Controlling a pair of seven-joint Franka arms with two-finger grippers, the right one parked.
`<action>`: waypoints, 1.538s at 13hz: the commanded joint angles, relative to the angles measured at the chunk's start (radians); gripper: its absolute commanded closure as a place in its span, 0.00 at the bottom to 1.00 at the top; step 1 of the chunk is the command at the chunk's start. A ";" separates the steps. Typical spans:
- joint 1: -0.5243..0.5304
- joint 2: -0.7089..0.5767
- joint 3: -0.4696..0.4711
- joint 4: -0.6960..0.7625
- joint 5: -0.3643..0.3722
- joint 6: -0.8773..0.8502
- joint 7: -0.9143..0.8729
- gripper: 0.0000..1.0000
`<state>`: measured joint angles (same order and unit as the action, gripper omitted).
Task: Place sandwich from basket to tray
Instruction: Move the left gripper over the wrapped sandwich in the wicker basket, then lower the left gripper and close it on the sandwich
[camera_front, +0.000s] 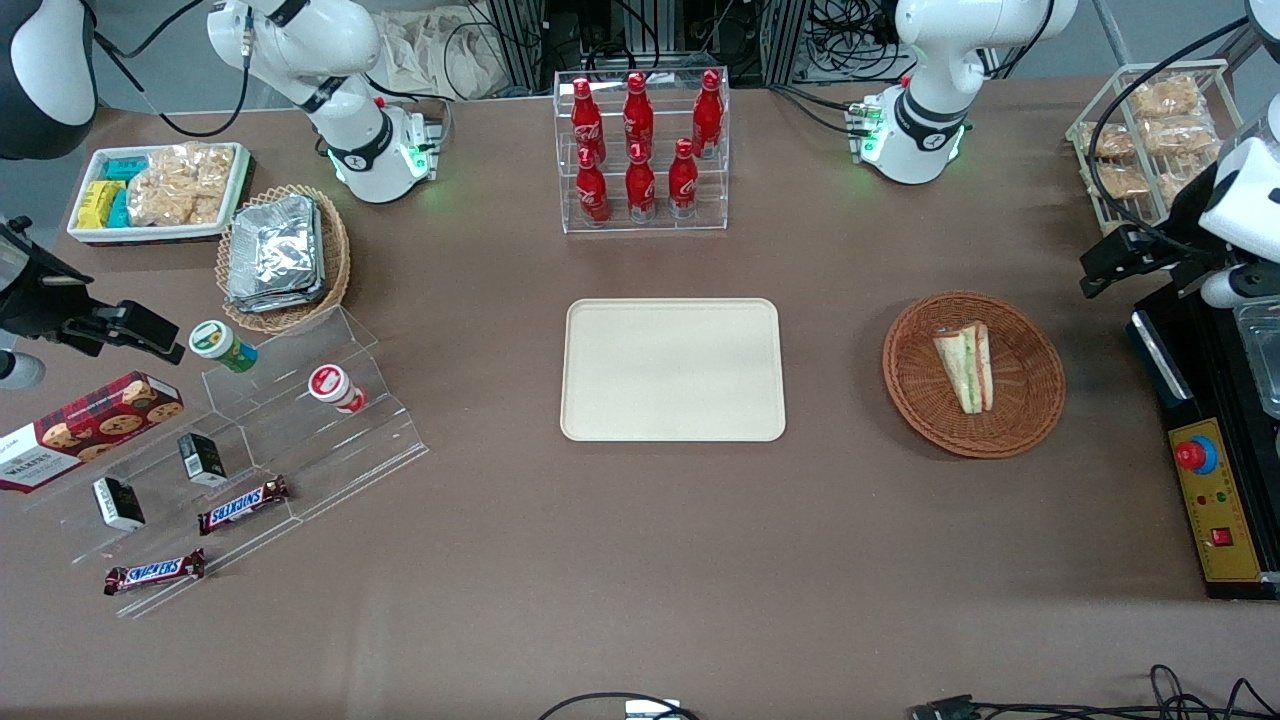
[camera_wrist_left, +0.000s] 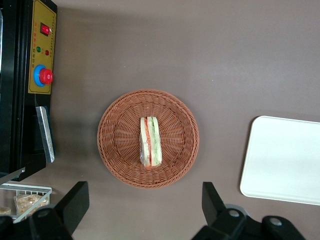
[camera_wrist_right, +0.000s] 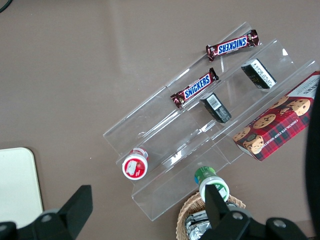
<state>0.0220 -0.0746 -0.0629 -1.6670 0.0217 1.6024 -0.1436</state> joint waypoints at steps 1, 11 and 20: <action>0.010 0.004 -0.008 0.023 -0.009 -0.048 0.004 0.00; -0.004 -0.031 0.035 -0.369 -0.009 0.251 -0.063 0.00; -0.004 0.123 0.037 -0.789 -0.006 0.912 -0.079 0.00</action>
<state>0.0190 0.0060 -0.0255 -2.4386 0.0183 2.4696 -0.2093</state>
